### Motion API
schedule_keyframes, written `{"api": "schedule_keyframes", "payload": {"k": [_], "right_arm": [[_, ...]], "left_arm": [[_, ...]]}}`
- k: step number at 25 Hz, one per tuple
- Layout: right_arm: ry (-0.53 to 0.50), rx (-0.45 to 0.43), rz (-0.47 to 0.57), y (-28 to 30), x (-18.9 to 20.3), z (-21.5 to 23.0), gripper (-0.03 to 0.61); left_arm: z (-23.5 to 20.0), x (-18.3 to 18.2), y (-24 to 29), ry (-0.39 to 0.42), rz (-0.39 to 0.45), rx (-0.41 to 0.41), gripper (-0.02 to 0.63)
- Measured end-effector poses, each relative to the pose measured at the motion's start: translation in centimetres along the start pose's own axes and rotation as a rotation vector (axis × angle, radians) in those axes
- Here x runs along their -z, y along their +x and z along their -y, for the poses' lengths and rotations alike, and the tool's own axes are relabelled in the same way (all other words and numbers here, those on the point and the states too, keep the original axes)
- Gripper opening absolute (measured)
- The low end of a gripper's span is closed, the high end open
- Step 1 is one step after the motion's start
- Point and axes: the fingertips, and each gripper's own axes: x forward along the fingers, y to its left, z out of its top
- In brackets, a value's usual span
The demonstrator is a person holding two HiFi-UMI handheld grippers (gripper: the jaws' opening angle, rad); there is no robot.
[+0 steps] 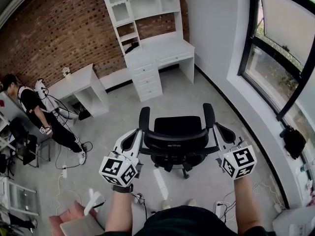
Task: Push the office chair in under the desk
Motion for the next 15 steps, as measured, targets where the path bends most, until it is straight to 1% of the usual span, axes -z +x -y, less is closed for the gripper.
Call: {"api": "schedule_keyframes", "payload": {"k": [3,5,10,15], "right_arm": [[-0.013,-0.036,-0.006,-0.3,0.5,-0.2,0.005],[-0.02,-0.059,-0.013,-0.7,1.1,-0.2,0.005],[-0.034,-0.116,-0.032,-1.6,2.3,-0.8,0.005],[-0.06,-0.161,-0.062,-1.7,4.2,-1.3,0.005]], "left_arm": [[0.6,0.3,-0.1,0.028,-0.001,0.052,0.008],[0.8,0.7,-0.3,0.037,-0.009,0.067,0.008],[1.5,2.0,-1.2,0.068,-0.037,0.084,0.008],[2.4,4.1,-1.7,0.106,-0.077,0.091,0.009]]}}
